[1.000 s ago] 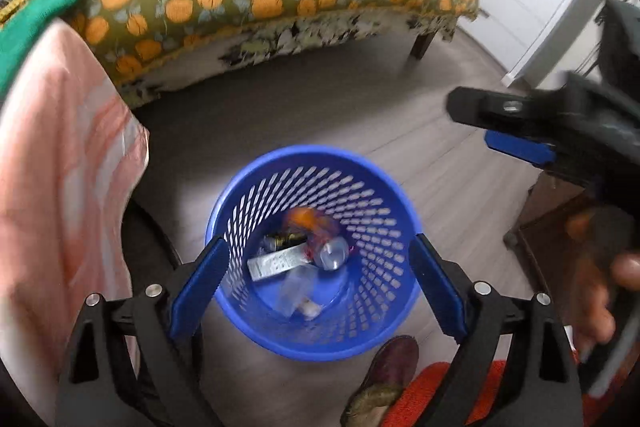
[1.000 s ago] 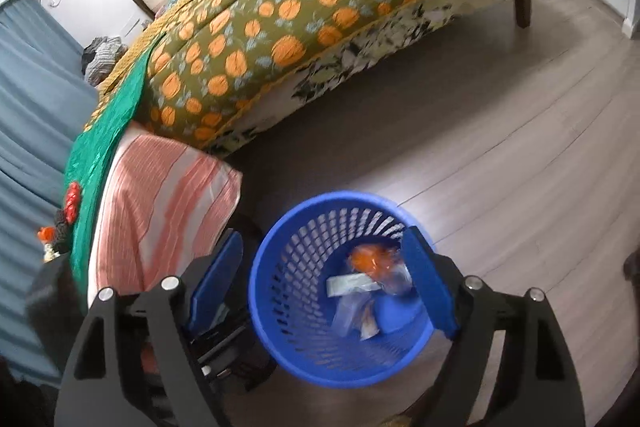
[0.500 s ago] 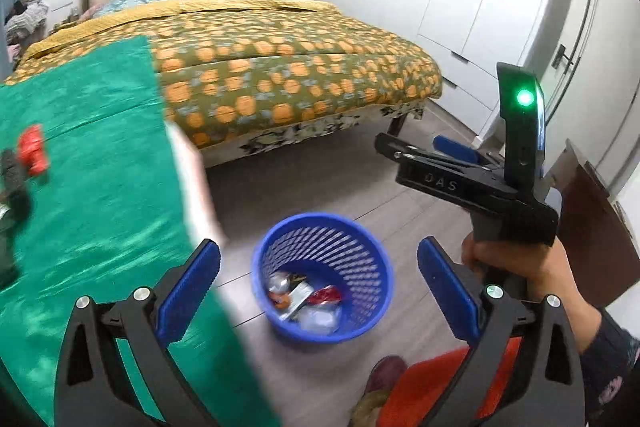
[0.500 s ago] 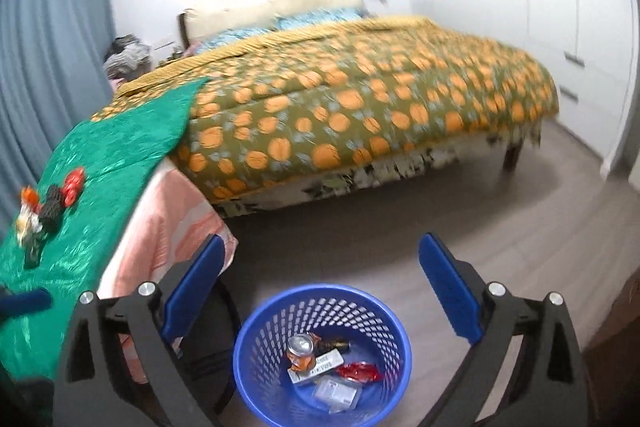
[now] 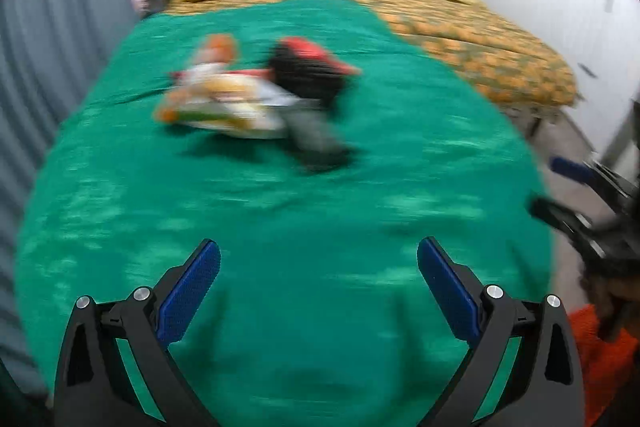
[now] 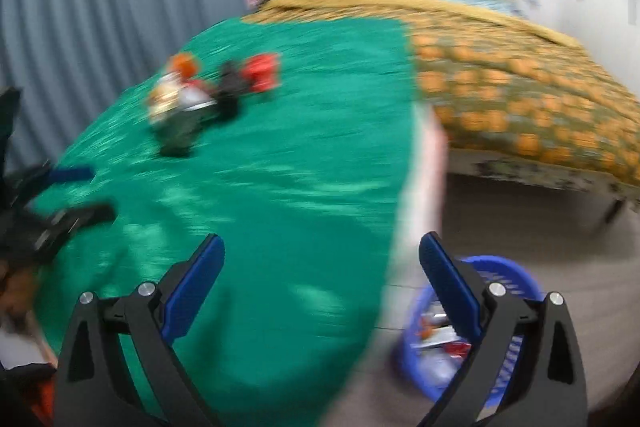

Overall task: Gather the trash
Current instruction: 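Move both tools back to the cloth and grasp the dark green packet with the right tool, then grasp the bread bag with the left tool while the right tool holds the green packet, then carry bread bag and green packet to the wastebasket and release both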

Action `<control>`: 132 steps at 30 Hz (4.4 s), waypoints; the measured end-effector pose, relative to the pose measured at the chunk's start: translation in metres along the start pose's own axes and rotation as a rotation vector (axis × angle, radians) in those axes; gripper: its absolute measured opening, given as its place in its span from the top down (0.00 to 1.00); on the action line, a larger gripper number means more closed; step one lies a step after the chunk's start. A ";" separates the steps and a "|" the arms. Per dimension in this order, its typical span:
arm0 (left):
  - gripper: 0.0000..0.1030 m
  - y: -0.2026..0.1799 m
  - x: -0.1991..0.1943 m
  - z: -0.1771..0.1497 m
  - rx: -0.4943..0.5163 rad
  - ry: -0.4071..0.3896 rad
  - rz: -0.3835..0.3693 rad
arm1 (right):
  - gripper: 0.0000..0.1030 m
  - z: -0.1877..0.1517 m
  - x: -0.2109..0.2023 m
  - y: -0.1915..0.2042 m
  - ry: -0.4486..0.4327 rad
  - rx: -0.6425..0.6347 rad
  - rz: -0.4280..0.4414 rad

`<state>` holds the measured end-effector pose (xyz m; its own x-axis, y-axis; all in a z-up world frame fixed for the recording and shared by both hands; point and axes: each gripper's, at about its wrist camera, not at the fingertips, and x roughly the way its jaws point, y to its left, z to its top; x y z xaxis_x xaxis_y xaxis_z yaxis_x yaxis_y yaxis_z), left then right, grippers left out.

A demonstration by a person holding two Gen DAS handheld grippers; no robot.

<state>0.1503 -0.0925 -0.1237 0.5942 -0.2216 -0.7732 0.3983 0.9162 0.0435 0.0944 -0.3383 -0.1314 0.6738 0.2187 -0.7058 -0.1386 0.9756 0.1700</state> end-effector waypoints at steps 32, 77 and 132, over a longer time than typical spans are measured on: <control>0.05 0.126 0.038 0.000 -0.153 0.083 0.091 | 0.64 0.076 0.081 0.083 0.151 -0.138 -0.006; 0.54 0.072 -0.005 -0.011 -0.089 0.041 -0.020 | 0.28 0.046 0.079 0.055 0.097 -0.027 -0.002; 0.62 0.025 -0.048 -0.013 -0.051 -0.041 -0.163 | 0.62 0.033 -0.002 0.054 0.112 0.062 0.201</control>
<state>0.1223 -0.0546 -0.0934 0.5533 -0.3808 -0.7408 0.4562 0.8827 -0.1129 0.1096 -0.2870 -0.0986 0.5520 0.4124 -0.7247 -0.2146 0.9101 0.3545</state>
